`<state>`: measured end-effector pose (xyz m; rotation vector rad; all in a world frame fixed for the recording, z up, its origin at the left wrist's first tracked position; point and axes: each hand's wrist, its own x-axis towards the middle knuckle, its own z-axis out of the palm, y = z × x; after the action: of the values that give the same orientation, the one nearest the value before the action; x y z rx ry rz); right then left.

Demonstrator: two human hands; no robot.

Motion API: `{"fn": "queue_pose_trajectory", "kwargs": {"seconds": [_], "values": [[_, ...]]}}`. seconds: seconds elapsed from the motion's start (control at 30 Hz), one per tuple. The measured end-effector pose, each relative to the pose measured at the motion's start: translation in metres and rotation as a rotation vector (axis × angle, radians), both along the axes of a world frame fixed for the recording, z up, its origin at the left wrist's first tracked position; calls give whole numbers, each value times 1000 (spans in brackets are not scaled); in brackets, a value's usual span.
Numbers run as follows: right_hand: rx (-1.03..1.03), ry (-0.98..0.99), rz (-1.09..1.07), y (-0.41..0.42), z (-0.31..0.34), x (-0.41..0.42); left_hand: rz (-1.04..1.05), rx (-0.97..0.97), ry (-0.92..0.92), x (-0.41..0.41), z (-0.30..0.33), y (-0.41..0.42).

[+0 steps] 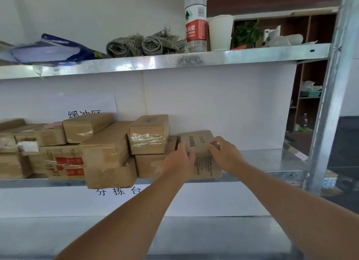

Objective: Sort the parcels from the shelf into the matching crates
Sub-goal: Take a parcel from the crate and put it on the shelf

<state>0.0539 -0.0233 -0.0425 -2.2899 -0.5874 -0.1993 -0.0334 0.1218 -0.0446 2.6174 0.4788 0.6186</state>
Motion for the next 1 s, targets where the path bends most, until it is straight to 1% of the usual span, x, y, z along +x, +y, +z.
{"fn": "queue_pose_trajectory", "kwargs": {"seconds": [0.17, 0.3, 0.37, 0.43, 0.5, 0.57, 0.67, 0.73, 0.8, 0.9, 1.0], "values": [[123, 35, -41, -11, 9, -17, -95, -238, -67, -8, 4, 1], [179, 19, -60, -20, 11, -37, -157, -289, -96, -16, 1, 3], [232, 30, -74, -27, 12, -52, -217, -363, -138, -22, 0, 2], [360, 115, -99, -33, 15, -68, -314, -532, -188, -25, -3, 4], [587, 250, -93, -42, 15, -83, -398, -691, -210, -29, -10, 5], [748, 294, -148, -55, 15, -100, -442, -823, -198, -32, -20, 1], [796, 375, -233, -82, 7, -126, -509, -1008, -184, -51, -17, -19], [815, 390, -258, -103, 2, -146, -552, -1115, -115, -67, -11, -37], [829, 346, -240, -125, -5, -169, -661, -1038, -65, -82, -13, -60], [892, 256, -251, -158, -19, -210, -752, -877, -141, -109, -25, -98], [936, 163, -278, -196, -31, -247, -828, -780, -189, -135, -32, -137]]}}
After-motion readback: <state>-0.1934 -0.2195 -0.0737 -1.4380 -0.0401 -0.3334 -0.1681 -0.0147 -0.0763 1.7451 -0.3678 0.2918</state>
